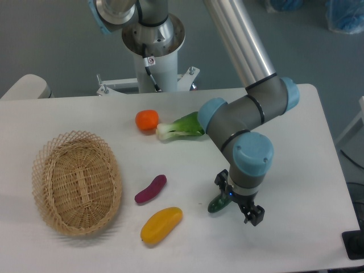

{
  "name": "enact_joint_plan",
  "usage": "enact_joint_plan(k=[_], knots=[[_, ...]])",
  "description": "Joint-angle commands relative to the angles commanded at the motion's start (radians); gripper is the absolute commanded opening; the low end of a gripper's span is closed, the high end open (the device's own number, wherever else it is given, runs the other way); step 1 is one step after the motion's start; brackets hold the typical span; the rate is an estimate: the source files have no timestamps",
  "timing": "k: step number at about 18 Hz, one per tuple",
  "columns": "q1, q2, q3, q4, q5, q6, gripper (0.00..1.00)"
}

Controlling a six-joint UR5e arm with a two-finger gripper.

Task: Pick up the cucumber from the table
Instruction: 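Lower the open gripper over the small green cucumber, then close the gripper around the cucumber's middle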

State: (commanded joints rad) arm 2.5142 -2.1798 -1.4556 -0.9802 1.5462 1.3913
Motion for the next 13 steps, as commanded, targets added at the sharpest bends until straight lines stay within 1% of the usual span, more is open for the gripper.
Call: enact_joint_plan(k=[3,6,8,13], knots=[[-0.018,0.011,-0.041,0.000,0.008,-0.003,1.00],[-0.025,0.006,-0.054,0.001,0.009,-0.011,1.00],[-0.028,0.008,-0.081,0.011,0.000,-0.038,1.00],[-0.028,-0.003,-0.077,0.017,0.005,-0.045,1.00]])
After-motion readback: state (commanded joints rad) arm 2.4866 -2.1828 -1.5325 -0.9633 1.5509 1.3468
